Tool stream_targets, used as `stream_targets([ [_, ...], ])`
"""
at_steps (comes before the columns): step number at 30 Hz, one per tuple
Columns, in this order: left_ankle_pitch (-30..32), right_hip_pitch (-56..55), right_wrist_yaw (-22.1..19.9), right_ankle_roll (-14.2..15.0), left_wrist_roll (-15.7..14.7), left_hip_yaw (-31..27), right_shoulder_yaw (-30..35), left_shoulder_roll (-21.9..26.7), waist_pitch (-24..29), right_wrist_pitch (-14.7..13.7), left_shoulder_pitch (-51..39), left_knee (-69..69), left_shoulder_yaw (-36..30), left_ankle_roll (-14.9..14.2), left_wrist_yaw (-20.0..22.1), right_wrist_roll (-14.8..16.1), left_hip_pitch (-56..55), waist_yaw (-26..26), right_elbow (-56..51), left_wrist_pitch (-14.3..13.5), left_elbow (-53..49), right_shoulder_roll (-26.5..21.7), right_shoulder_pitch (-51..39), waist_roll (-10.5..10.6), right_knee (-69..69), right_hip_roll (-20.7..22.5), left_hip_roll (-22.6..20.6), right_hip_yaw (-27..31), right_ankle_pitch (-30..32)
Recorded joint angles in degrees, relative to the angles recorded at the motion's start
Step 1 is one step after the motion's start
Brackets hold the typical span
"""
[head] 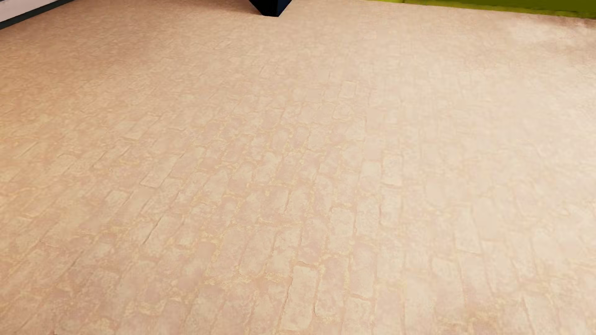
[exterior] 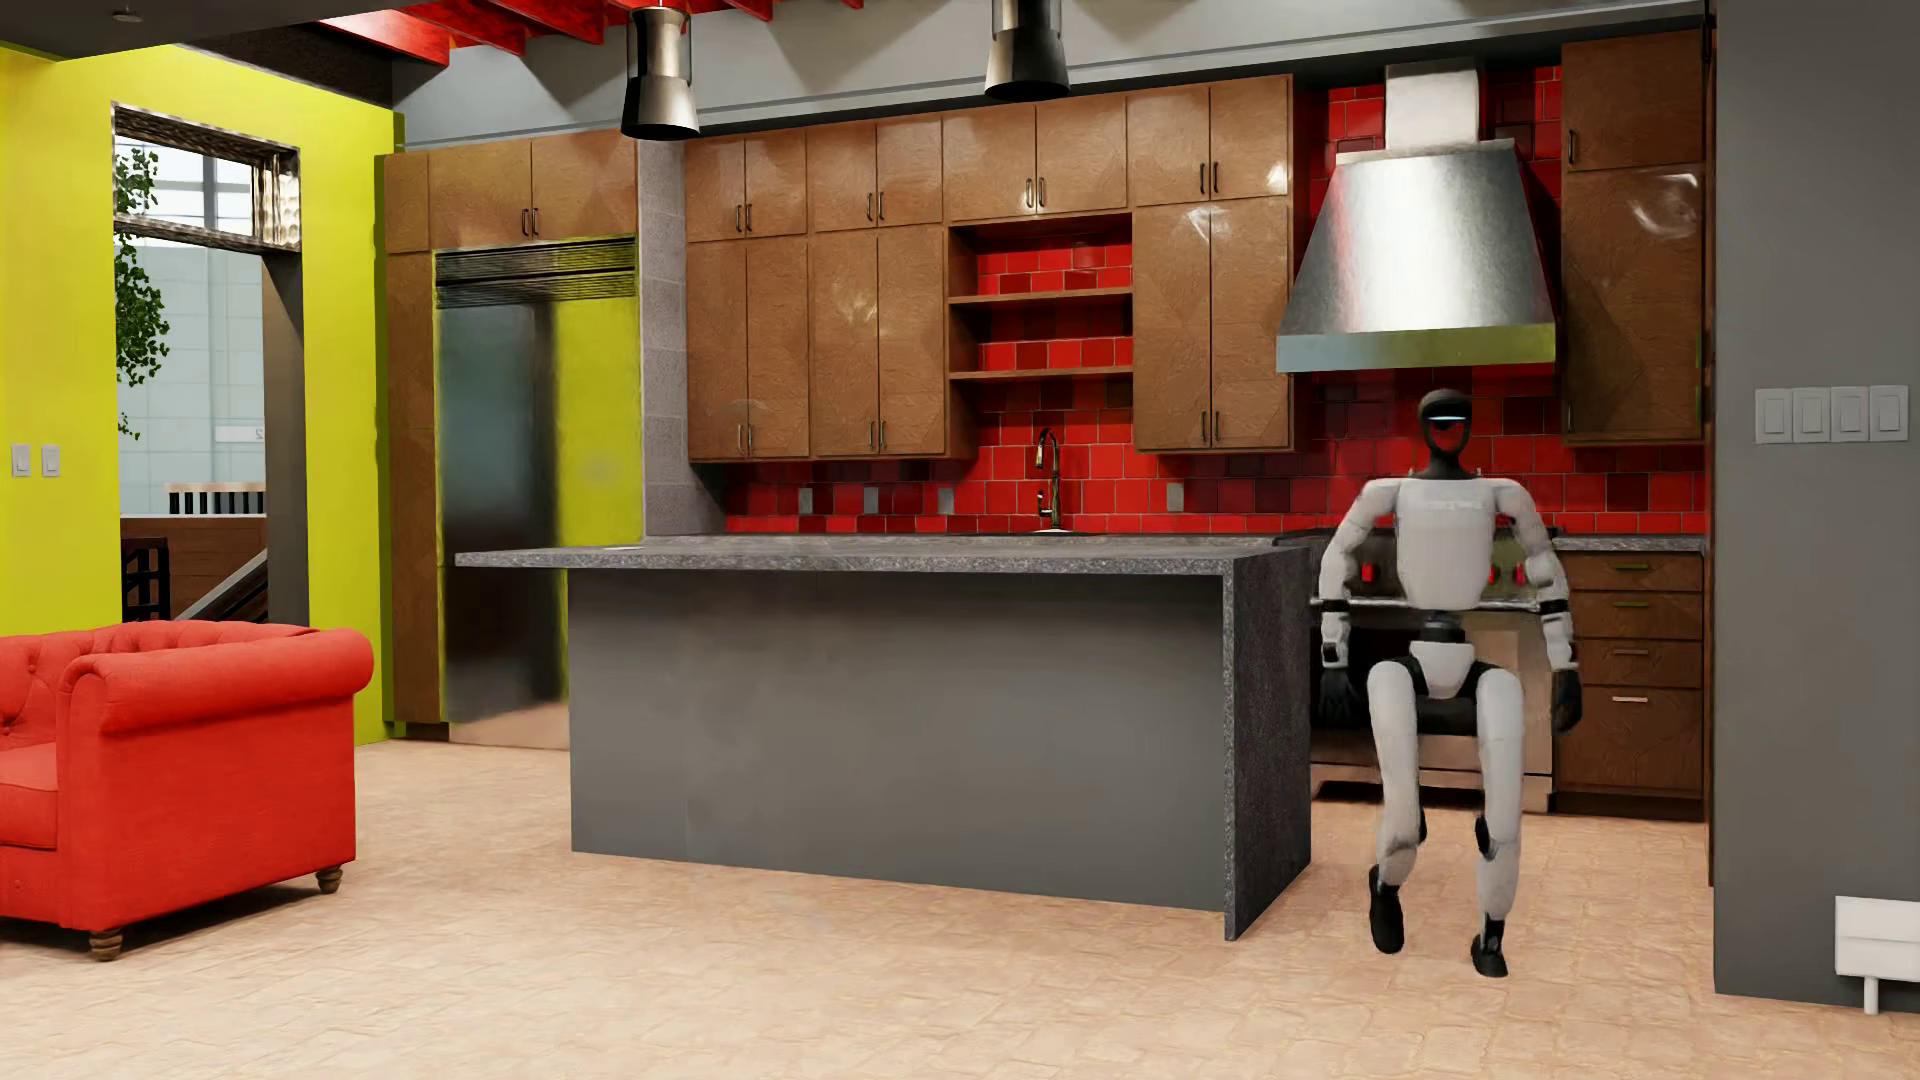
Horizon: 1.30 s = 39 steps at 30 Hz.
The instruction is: Go to the armchair
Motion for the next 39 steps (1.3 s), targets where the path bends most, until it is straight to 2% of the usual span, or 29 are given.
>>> stream_targets([
  [1, -1.26, -4.07, 0.0, 0.0, 0.0, 0.0, -3.02, 0.2, 0.05, 0.0, -0.65, -1.09, -0.12, 0.0, 0.0, 0.0, 2.49, -1.76, -1.92, 0.0, -0.61, -0.5, 1.14, 0.61, -3.01, 1.92, 0.37, 0.0, -0.7],
  [2, -2.27, -6.17, 0.0, 0.0, 0.0, 0.0, -5.65, 0.43, 0.45, 0.0, -0.86, -2.8, 1.12, 0.0, 0.0, 0.0, 6.03, -3.49, -3.48, 0.0, -1.49, -0.47, 2.15, 0.87, -10.86, 3.27, 0.28, 0.0, 1.1],
  [4, -4.64, -4.73, 0.0, 0.0, 0.0, 0.0, -9.61, 1.04, 2.39, 0.0, -0.17, -5.65, 4.57, 0.0, 0.0, 0.0, 14.01, -6.81, -5.69, 0.0, -3.34, 0.91, 4.13, -0.54, -31.01, 2.73, -2.35, 0.0, 9.25],
  [5, -6.09, -3.95, 0.0, 0.0, 0.0, 0.0, -9.92, 1.38, 2.81, 0.0, -0.39, -5.83, 5.25, 0.0, 0.0, 0.0, 16.24, -8.15, -6.18, 0.0, -3.82, 2.06, 4.71, -1.37, -38.33, 2.5, -3.46, 0.0, 9.21],
  [6, -7.5, -3.23, 0.0, 0.0, 0.0, 0.0, -9.48, 1.6, 2.95, 0.0, -0.98, -6.04, 5.24, 0.0, 0.0, 0.0, 18.22, -8.8, -6.54, 0.0, -4.0, 3.31, 5.22, -1.91, -42.53, 2.55, -4.61, 0.0, 2.58],
  [7, -8.52, -2.25, 0.0, 0.0, 0.0, 0.0, -8.32, 1.52, 2.93, 0.0, -1.34, -5.9, 5.27, 0.0, 0.0, 0.0, 20.21, -8.78, -6.8, 0.0, -4.25, 4.31, 5.72, -2.12, -42.76, 2.64, -5.52, 0.0, -6.82],
  [8, -9.1, -1.86, 0.0, 0.0, 0.0, 0.0, -7.29, 1.12, 2.54, 0.0, -1.1, -5.39, 5.65, 0.0, 0.0, 0.0, 21.88, -8.46, -7.0, 0.0, -4.85, 4.96, 6.27, -1.96, -41.71, 2.6, -6.09, 0.0, -8.68],
  [10, -8.49, -1.6, 0.0, 0.0, 0.0, 0.0, -6.07, -0.12, -0.1, 0.0, 1.45, -3.06, 6.5, 0.0, 0.0, 0.0, 22.77, -8.73, -6.51, 0.0, -6.26, 5.59, 7.27, -0.57, -40.8, 2.96, -5.55, 0.0, -8.06],
  [12, -2.03, -0.04, 0.0, 0.0, 0.0, 0.0, -4.3, -1.98, -1.44, 0.0, 2.78, 6.71, 2.36, 0.0, 0.0, 0.0, 19.34, -6.99, -3.51, 0.0, -3.47, 5.41, 5.87, 2.43, -41.97, 5.83, -2.01, 0.0, -5.71],
  [14, 9.29, 3.32, 0.0, 0.0, 0.0, 0.0, -5.31, -2.92, -2.63, 0.0, 3.87, 26.65, -3.25, 0.0, 0.0, 0.0, 7.99, -3.09, -3.79, 0.0, -0.99, 3.73, 2.63, 3.81, -41.25, 6.63, 3.39, 0.0, -16.28],
  [15, 9.49, 5.93, 0.0, 0.0, 0.0, 0.0, -7.22, -3.12, -2.03, 0.0, 4.19, 34.11, -6.14, 0.0, 0.0, 0.0, 3.68, -0.2, -4.43, 0.0, 0.29, 3.1, 0.27, 3.65, -41.6, 7.01, 4.76, 0.0, -18.88],
  [17, 0.57, 12.72, 0.0, 0.0, 0.0, 0.0, -15.44, -3.68, 0.02, 0.0, 5.48, 36.97, -10.63, 0.0, 0.0, 0.0, -1.15, 2.99, -8.02, 0.0, 3.02, 2.28, -3.59, 2.32, -43.1, 6.51, 5.05, 0.0, -21.68],
  [19, -5.4, 17.52, 0.0, 0.0, 0.0, 0.0, -24.56, -3.81, 1.19, 0.0, 6.55, 27.41, -12.58, 0.0, 0.0, 0.0, -6.03, 5.23, -14.9, 0.0, 3.44, 1.58, -5.75, 1.78, -44.45, 5.72, 2.13, 0.0, -23.02],
  [20, -4.47, 18.97, 0.0, 0.0, 0.0, 0.0, -27.34, -3.79, 1.66, 0.0, 6.58, 20.2, -12.17, 0.0, 0.0, 0.0, -7.65, 6.89, -17.77, 0.0, 3.32, 1.39, -6.85, 1.71, -45.19, 5.27, 0.6, 0.0, -22.79],
  [21, -1.01, 20.9, 0.0, 0.0, 0.0, 0.0, -27.97, -3.55, 2.3, 0.0, 6.58, 12.71, -11.13, 0.0, 0.0, 0.0, -8.07, 8.22, -19.11, 0.0, 3.04, 1.39, -8.28, 1.56, -45.76, 4.7, -0.52, 0.0, -22.67],
  [23, 6.09, 23.93, 0.0, 0.0, 0.0, 0.0, -26.03, -2.56, 3.04, 0.0, 5.9, 0.85, -8.74, 0.0, 0.0, 0.0, -9.35, 9.16, -18.13, 0.0, 2.15, 2.1, -10.87, 1.61, -46.52, 3.92, -1.82, 0.0, -22.77],
  [25, 10.13, 27.69, 0.0, 0.0, 0.0, 0.0, -23.0, -1.35, 4.17, 0.0, 4.35, -4.19, -5.88, 0.0, 0.0, 0.0, -10.49, 7.96, -15.67, 0.0, 1.32, 2.76, -10.29, 1.6, -46.76, 2.96, -3.77, 0.0, -23.28],
  [26, 10.45, 29.26, 0.0, 0.0, 0.0, 0.0, -20.53, -0.98, 4.46, 0.0, 3.49, -5.24, -3.62, 0.0, 0.0, 0.0, -11.34, 7.78, -14.02, 0.0, 0.73, 2.69, -9.1, 2.24, -46.71, 3.01, -4.82, 0.0, -23.36],
  [28, 10.11, 32.67, 0.0, 0.0, 0.0, 0.0, -11.83, -0.43, 4.0, 0.0, 3.25, -4.16, 2.49, 0.0, 0.0, 0.0, -11.65, 9.06, -8.58, 0.0, -1.62, 2.65, -6.15, 3.12, -46.69, 3.02, -5.46, 0.0, -22.94],
  [29, 12.07, 34.67, 0.0, 0.0, 0.0, 0.0, -6.14, 0.05, 3.64, 0.0, 3.54, -2.9, 4.55, 0.0, 0.0, 0.0, -10.88, 10.51, -4.82, 0.0, -2.6, 3.3, -4.45, 2.33, -46.81, 1.99, -5.46, 0.0, -21.67],
  [30, 10.99, 35.66, 0.0, 0.0, 0.0, 0.0, -0.82, 0.6, 3.16, 0.0, 3.34, -0.54, 5.05, 0.0, 0.0, 0.0, -11.26, 11.07, -1.23, 0.0, -2.36, 4.31, -2.45, 0.79, -46.62, 0.99, -5.64, 0.0, -18.99],
  [32, 4.44, 32.27, 0.0, 0.0, 0.0, 0.0, 6.22, 0.87, 1.96, 0.0, 2.68, 1.57, 4.48, 0.0, 0.0, 0.0, -8.14, 12.4, 1.15, 0.0, -0.12, 4.63, 2.14, -1.46, -40.12, -0.37, -4.63, 0.0, -9.61],
  [33, 1.33, 26.76, 0.0, 0.0, 0.0, 0.0, 8.23, 1.07, 2.33, 0.0, 2.7, 1.25, 2.35, 0.0, 0.0, 0.0, -5.06, 12.16, 1.23, 0.0, -0.08, 4.07, 2.86, -2.83, -31.4, -1.32, -4.39, 0.0, -3.98],
  [34, -1.24, 17.89, 0.0, 0.0, 0.0, 0.0, 7.0, 0.64, 1.12, 0.0, 2.23, 1.07, 1.45, 0.0, 0.0, 0.0, -4.55, 11.24, 0.54, 0.0, 0.23, 3.43, 2.71, -3.65, -20.66, -1.11, -3.71, 0.0, 0.81],
  [35, -3.1, 9.78, 0.0, 0.0, 0.0, 0.0, 4.06, 0.12, 0.4, 0.0, 1.72, 0.19, 0.18, 0.0, 0.0, 0.0, -2.94, 9.3, -0.28, 0.0, 0.15, 2.81, 2.24, -3.8, -10.05, -0.57, -3.07, 0.0, 3.33],
  [37, -4.95, -1.89, 0.0, 0.0, 0.0, 0.0, -5.35, -1.35, 0.02, 0.0, 0.52, -2.51, -1.03, 0.0, 0.0, 0.0, 2.23, 4.46, -3.03, 0.0, -0.77, 2.13, 1.57, -1.89, 1.61, 1.19, -1.72, 0.0, -4.64],
  [38, -5.59, -6.38, 0.0, 0.0, 0.0, 0.0, -10.52, -2.0, -0.45, 0.0, 0.19, -3.88, -0.19, 0.0, 0.0, 0.0, 4.99, 2.68, -4.72, 0.0, -1.6, 2.05, 1.56, -0.62, 0.44, 2.55, -1.03, 0.0, -4.44],
  [39, -6.1, -7.67, 0.0, 0.0, 0.0, 0.0, -16.07, -2.35, 0.81, 0.0, 0.07, -5.59, 1.09, 0.0, 0.0, 0.0, 9.66, 1.31, -7.54, 0.0, -2.77, 2.48, 2.28, 0.09, -5.52, 2.98, -1.55, 0.0, -1.72],
])
